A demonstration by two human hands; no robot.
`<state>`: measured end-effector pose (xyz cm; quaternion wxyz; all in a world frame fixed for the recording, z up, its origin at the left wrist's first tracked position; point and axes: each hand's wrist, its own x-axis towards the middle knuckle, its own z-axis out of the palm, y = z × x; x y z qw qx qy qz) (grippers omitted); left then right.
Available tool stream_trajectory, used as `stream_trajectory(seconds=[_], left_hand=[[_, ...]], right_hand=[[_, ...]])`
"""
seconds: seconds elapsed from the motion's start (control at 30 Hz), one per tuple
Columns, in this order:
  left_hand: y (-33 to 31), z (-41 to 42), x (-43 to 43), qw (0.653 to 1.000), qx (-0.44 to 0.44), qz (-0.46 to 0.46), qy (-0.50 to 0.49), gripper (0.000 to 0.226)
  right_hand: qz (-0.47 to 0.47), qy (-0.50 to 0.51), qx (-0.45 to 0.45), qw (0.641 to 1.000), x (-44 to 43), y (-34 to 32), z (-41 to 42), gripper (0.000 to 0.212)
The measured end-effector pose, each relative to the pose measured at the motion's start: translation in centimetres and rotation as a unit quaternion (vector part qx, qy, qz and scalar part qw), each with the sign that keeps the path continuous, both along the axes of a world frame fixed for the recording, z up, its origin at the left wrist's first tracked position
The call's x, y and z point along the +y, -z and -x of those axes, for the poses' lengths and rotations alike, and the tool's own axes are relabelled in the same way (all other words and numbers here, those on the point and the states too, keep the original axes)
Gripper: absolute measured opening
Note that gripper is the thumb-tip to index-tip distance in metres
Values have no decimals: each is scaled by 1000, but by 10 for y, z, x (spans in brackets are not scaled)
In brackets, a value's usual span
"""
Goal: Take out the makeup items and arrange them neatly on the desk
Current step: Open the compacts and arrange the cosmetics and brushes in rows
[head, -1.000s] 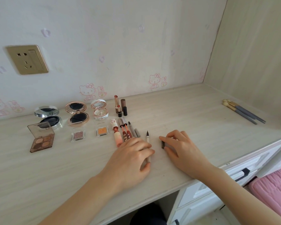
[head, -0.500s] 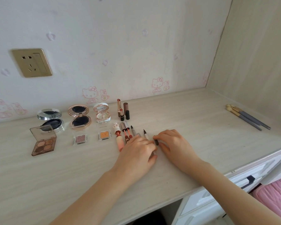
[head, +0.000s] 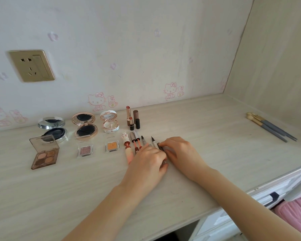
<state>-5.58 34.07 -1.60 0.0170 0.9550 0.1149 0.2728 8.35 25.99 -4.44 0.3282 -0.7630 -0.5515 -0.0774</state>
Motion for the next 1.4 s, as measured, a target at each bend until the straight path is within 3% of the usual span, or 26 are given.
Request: stream_trajectory(seconds=[0.3,0.5,0.67,0.77,0.93,1.07,1.4], left_hand=[[4,0,6,1000,-10,10,8,20],[12,-2,11,998,2,50,23,6],[11,0,10,998,15,53,30,22],[0,2,0,999,-4,27,29,5],[-13,-5,-15,998,-30,47,14,11],[-13,-27,-27,991,11,119,64,23],[4,-118,-75,975,63,169,131,32]], right_hand=[[0,-9,-5,1000,2,-1,2,25],[-3,-5,-7,1000,-2,-3,4,22],[4,12,-9,1000,-14,-5,4,28],[7,29,-20,999,-30,-6,1,26],[1,64,-33,997,-64,-12,-13,21],[16,104,-45,993,-92,-13,-30,20],[54,217,-51,973,-168,-15,-101,20]])
